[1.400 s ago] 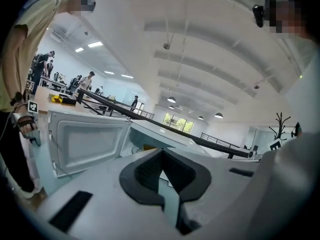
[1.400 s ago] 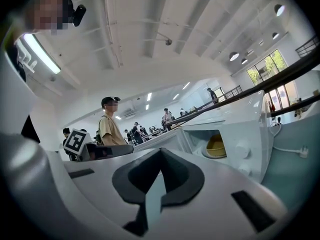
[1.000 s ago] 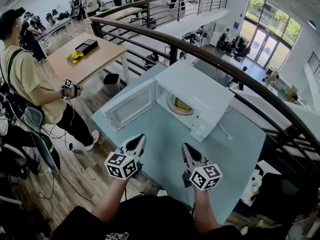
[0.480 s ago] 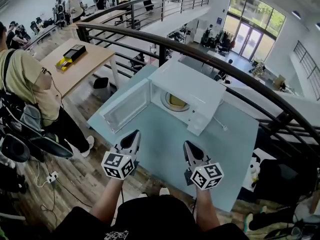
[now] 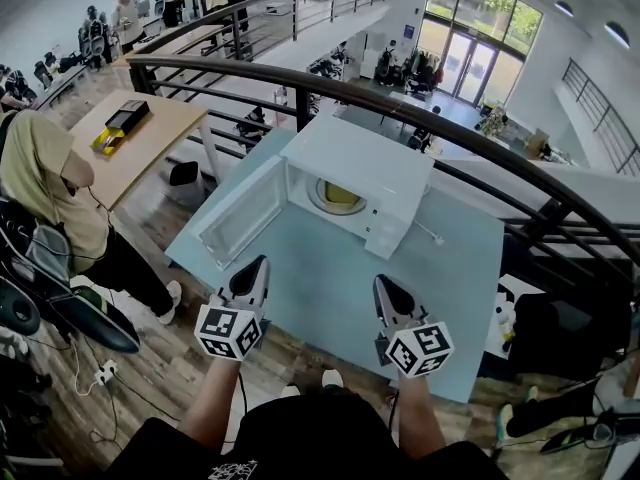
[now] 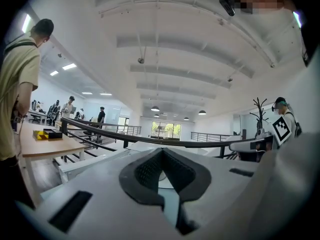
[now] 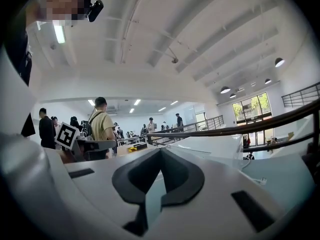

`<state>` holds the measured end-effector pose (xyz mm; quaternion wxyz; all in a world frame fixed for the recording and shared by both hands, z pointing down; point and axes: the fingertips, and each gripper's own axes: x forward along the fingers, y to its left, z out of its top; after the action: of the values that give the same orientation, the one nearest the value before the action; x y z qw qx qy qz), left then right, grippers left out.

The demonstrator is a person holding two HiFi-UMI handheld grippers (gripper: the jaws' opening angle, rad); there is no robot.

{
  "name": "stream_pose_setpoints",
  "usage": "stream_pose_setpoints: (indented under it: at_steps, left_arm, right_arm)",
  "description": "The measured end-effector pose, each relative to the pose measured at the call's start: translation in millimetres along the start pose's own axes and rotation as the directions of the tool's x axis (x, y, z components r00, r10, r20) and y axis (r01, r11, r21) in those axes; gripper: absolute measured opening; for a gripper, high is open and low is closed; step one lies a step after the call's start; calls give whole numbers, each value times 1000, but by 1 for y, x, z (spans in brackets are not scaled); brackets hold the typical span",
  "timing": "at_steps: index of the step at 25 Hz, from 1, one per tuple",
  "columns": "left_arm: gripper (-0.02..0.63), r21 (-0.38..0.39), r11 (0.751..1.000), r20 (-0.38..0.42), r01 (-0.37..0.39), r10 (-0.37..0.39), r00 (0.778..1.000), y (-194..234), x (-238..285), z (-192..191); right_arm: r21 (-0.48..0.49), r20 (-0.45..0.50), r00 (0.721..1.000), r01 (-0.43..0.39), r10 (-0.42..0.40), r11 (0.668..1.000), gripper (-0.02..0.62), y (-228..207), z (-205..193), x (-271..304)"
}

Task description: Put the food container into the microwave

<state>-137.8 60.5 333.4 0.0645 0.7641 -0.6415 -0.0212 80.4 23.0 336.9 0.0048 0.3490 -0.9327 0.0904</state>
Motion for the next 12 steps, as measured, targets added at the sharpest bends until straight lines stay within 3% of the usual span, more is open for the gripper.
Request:
stream_pose_setpoints:
  at_steps: [12]
  left_arm:
    - [8,34,999,-4,-7,7,1000,0,-1,-4]
  right_arm:
    - [-14,-1,999,42,-42,999,6,-1,-3,-3]
